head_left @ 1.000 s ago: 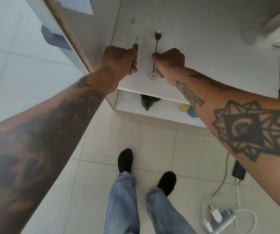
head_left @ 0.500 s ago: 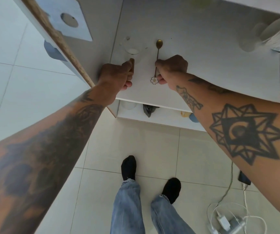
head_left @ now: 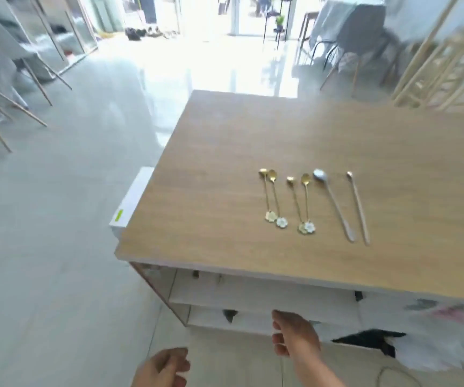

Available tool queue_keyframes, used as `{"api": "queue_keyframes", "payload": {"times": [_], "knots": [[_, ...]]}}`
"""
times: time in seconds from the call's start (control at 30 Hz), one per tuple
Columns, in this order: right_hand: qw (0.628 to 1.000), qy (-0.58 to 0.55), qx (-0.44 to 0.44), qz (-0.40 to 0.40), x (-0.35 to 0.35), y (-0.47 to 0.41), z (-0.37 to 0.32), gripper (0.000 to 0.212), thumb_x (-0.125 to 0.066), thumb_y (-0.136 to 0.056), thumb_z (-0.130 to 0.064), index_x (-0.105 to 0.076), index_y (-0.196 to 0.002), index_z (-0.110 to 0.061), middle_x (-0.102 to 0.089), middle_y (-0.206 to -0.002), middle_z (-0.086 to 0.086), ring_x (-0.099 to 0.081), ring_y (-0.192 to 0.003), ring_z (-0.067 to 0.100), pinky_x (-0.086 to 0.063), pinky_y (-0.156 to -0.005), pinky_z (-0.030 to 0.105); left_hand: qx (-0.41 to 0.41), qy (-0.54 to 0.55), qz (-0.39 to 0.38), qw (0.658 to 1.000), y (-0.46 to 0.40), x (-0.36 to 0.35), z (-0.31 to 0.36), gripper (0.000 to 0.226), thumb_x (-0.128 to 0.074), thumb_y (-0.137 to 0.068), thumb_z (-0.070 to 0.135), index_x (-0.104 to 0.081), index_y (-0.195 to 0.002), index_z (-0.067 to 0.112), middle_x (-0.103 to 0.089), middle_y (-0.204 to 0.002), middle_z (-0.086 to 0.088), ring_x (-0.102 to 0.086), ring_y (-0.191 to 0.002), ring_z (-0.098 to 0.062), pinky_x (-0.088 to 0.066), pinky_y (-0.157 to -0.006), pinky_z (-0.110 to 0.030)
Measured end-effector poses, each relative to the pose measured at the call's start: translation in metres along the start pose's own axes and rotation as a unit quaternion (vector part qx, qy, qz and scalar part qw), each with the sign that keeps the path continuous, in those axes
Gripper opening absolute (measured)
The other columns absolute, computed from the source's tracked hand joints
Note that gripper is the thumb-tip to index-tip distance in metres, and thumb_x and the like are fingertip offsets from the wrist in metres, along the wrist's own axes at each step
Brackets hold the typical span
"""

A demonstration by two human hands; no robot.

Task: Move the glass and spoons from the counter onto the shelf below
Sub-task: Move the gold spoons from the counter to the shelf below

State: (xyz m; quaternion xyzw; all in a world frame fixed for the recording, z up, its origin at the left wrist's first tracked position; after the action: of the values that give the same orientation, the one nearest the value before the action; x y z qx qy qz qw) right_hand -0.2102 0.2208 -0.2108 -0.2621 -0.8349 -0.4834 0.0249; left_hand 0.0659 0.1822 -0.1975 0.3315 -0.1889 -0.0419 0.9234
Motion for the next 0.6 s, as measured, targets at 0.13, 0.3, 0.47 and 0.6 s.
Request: {"api": "queue_keyframes", "payload": {"times": [0.13,0.3,0.47,0.6], "knots": [[0.998,0.046,0.011,-0.035,0.083,0.062,-0.008,0.028,-0.067,-0.091,-0.033,-0.071,-0.080,-0.008,-0.069,-0.080,0.011,-0.070,-0.076,0.027,-0.054,-0.073,0.032,-0.073,-0.059,-0.039,0.995,0.069,-0.013,0.052,0.043,-0.061,-0.092,-0.004,-0.065,-0.052,0.012,-0.069,-0.064,-0.013,-0.073,-0.084,-0.034,-0.049,-0.075,-0.026],[0.991,0.075,0.089,-0.067,0.161,0.104,-0.037,0.023,-0.071,-0.089,-0.024,-0.068,-0.077,-0.005,-0.060,-0.060,0.007,-0.055,-0.046,0.016,-0.038,-0.048,0.023,-0.130,-0.057,-0.121,0.982,0.110,-0.023,0.148,0.027,-0.070,-0.090,0.013,-0.074,-0.066,0.002,-0.073,-0.065,-0.016,-0.065,-0.054,-0.013,-0.047,-0.054,-0.019],[0.981,0.071,0.180,-0.029,0.179,0.115,-0.109,0.015,-0.065,-0.088,-0.010,-0.060,-0.074,-0.011,-0.054,-0.061,0.003,-0.047,-0.040,0.012,-0.034,-0.039,0.020,-0.202,-0.043,-0.098,0.973,0.095,-0.043,0.236,0.017,-0.068,-0.091,0.013,-0.077,-0.082,0.001,-0.073,-0.063,-0.005,-0.059,-0.051,-0.016,-0.045,-0.050,-0.023],[0.972,0.071,0.225,0.017,0.163,0.110,-0.172,0.011,-0.066,-0.084,-0.011,-0.066,-0.074,-0.010,-0.060,-0.068,0.007,-0.054,-0.050,0.016,-0.041,-0.042,0.023,-0.224,-0.109,-0.071,0.966,0.060,-0.065,0.288,0.016,-0.066,-0.087,0.018,-0.078,-0.080,0.009,-0.076,-0.073,-0.008,-0.062,-0.056,-0.014,-0.049,-0.062,-0.027]]}}
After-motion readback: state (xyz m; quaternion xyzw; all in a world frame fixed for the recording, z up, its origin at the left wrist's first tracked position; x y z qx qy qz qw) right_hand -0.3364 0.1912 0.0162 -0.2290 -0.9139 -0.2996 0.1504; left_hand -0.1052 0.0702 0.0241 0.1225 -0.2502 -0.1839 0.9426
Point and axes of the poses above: each hand's wrist, its own y-axis away from the middle knuckle, its own x-axis out of the back of the hand, z = x × y, the point moved 4 cm from there along -y, towards the middle knuckle
